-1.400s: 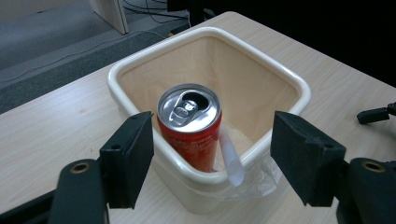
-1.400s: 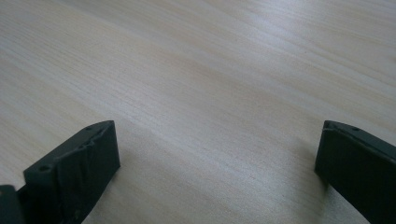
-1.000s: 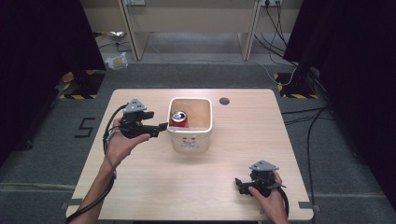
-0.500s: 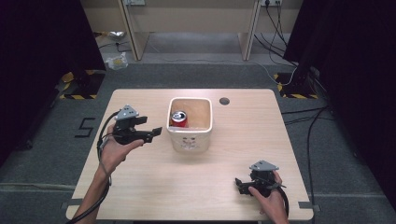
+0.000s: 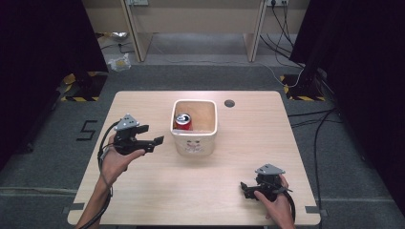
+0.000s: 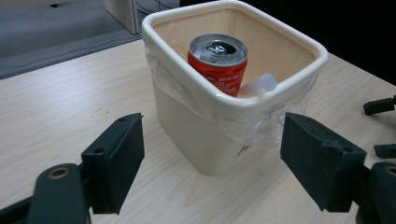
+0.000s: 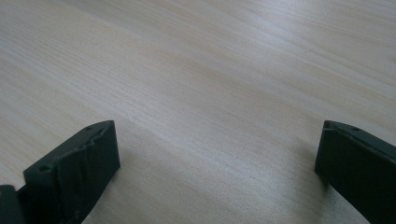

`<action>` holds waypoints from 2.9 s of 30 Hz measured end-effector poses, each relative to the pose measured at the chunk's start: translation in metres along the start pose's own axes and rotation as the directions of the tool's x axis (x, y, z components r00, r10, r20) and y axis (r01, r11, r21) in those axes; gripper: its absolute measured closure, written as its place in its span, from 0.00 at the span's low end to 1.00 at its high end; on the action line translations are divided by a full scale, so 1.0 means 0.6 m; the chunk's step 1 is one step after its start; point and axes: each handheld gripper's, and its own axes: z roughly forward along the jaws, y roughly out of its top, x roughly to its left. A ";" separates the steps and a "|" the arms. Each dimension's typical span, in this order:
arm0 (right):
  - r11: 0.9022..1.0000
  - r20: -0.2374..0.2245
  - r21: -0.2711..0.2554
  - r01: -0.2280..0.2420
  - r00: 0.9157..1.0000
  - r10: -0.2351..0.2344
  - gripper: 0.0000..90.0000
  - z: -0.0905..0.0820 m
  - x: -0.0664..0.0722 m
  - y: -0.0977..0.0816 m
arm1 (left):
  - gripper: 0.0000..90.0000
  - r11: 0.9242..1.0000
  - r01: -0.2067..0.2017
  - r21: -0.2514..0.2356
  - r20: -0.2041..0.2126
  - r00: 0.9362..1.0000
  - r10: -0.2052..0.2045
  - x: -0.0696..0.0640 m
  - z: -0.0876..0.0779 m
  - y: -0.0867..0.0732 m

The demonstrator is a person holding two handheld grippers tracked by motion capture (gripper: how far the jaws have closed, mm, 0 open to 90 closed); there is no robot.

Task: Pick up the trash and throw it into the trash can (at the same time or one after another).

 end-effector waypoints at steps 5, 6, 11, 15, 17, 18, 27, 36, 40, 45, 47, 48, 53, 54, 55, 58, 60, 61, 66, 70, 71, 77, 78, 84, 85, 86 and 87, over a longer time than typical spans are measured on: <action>1.000 0.000 0.002 0.000 1.000 0.000 0.00 0.000 0.000 0.000 | 0.24 1.000 0.000 -0.009 -0.002 1.000 0.000 -0.003 -0.006 -0.012; 1.000 0.000 0.002 0.000 1.000 0.000 0.00 0.000 0.000 0.000 | 0.24 1.000 0.001 -0.010 -0.003 1.000 -0.001 -0.004 -0.007 -0.015; 1.000 0.000 0.002 0.000 1.000 0.000 0.00 0.000 0.000 0.000 | 0.24 1.000 0.001 -0.010 -0.002 1.000 -0.001 -0.006 -0.010 -0.029; 1.000 0.000 0.000 0.000 1.000 0.000 0.00 0.000 0.000 0.000 | 0.24 1.000 0.000 -0.001 -0.005 1.000 0.000 -0.007 -0.011 -0.039; 1.000 0.000 0.002 0.000 1.000 0.000 0.00 0.000 0.000 0.000 | 0.24 1.000 0.001 -0.001 -0.007 1.000 -0.001 -0.006 -0.013 -0.042; 1.000 0.000 0.000 -0.001 1.000 0.001 0.00 0.000 0.000 0.000 | 0.24 1.000 0.002 -0.003 -0.009 1.000 -0.002 -0.006 -0.014 -0.043; 1.000 0.000 0.002 0.000 1.000 0.000 0.00 0.000 0.000 0.000 | 0.24 1.000 0.005 -0.014 -0.001 1.000 -0.005 -0.009 -0.018 -0.056; 1.000 0.000 0.002 0.000 1.000 0.000 0.00 0.000 0.000 0.000 | 0.24 1.000 0.003 -0.014 -0.004 1.000 -0.003 -0.009 -0.020 -0.072; 1.000 0.000 0.002 -0.001 1.000 0.001 0.00 0.000 0.000 0.000 | 0.23 1.000 0.001 -0.012 -0.005 1.000 -0.001 -0.009 -0.018 -0.081; 1.000 0.000 0.002 0.000 1.000 0.000 0.00 0.000 0.000 0.000 | 0.23 1.000 0.003 -0.015 0.000 1.000 -0.003 -0.011 -0.017 -0.093; 1.000 0.000 0.002 0.000 1.000 0.000 0.00 0.000 0.000 0.000 | 0.23 1.000 -0.002 -0.013 -0.001 1.000 0.002 -0.013 -0.015 -0.098; 1.000 0.000 0.002 0.000 1.000 0.000 0.00 0.000 0.000 0.000 | 0.23 1.000 -0.003 -0.012 -0.002 1.000 0.003 -0.013 -0.015 -0.100; 1.000 0.000 0.001 0.000 1.000 0.000 0.00 0.000 0.000 0.000 | 0.23 1.000 -0.008 -0.005 0.004 1.000 0.008 -0.018 -0.011 -0.112; 1.000 0.000 0.000 0.000 1.000 0.000 0.00 0.000 0.000 0.000 | 0.23 1.000 -0.009 -0.001 0.007 1.000 0.009 -0.019 -0.009 -0.115; 1.000 0.000 0.002 0.000 1.000 0.000 0.00 0.000 0.000 0.000 | 0.23 1.000 -0.010 0.004 0.011 1.000 0.010 -0.020 -0.008 -0.117; 1.000 0.000 0.000 0.000 1.000 0.000 0.00 0.000 0.000 0.000 | 0.22 1.000 -0.011 0.013 0.017 1.000 0.011 -0.021 -0.004 -0.125; 1.000 0.000 0.002 0.000 1.000 0.000 0.00 0.000 0.000 0.000 | 0.22 1.000 -0.006 0.018 0.020 1.000 0.006 -0.021 -0.002 -0.130; 1.000 0.000 0.002 0.000 1.000 0.000 0.00 0.000 0.000 0.000 | 0.21 1.000 -0.004 0.021 0.022 1.000 0.004 -0.021 -0.002 -0.132; 1.000 0.000 0.000 0.000 1.000 0.000 0.00 0.000 0.000 0.000 | 0.19 1.000 -0.001 0.032 0.032 0.999 0.000 -0.023 0.005 -0.143; 1.000 0.000 0.001 0.000 1.000 0.000 0.00 0.000 0.000 0.000 | 0.18 0.999 -0.008 0.048 0.030 1.000 0.006 -0.025 0.011 -0.152; 1.000 0.000 0.002 0.000 1.000 0.000 0.00 0.000 0.000 0.000 | 0.18 0.999 -0.009 0.049 0.032 0.999 0.008 -0.024 0.013 -0.154; 1.000 0.000 0.002 0.000 1.000 0.000 0.00 0.000 0.000 0.000 | 0.18 0.998 -0.009 0.063 0.034 0.999 0.007 -0.025 0.016 -0.166; 1.000 0.000 0.001 0.000 1.000 0.000 0.00 0.000 0.000 0.000 | 0.18 0.998 -0.009 0.066 0.034 0.999 0.007 -0.025 0.017 -0.168; 1.000 0.000 0.000 0.000 1.000 0.000 0.00 0.000 0.000 0.000 | 0.18 0.997 -0.006 0.080 0.037 0.999 0.003 -0.025 0.019 -0.182; 1.000 0.000 0.002 0.000 1.000 0.000 0.00 0.000 0.000 0.000 | 0.18 0.997 -0.006 0.083 0.038 0.999 0.003 -0.025 0.019 -0.184; 1.000 0.000 0.000 -0.001 1.000 0.001 0.00 0.000 0.000 0.000 | 0.18 0.996 -0.006 0.085 0.037 0.999 0.003 -0.025 0.020 -0.186; 1.000 0.000 0.002 0.000 1.000 0.000 0.00 0.000 0.000 0.000 | 0.18 0.996 -0.009 0.088 0.037 0.999 0.005 -0.026 0.020 -0.188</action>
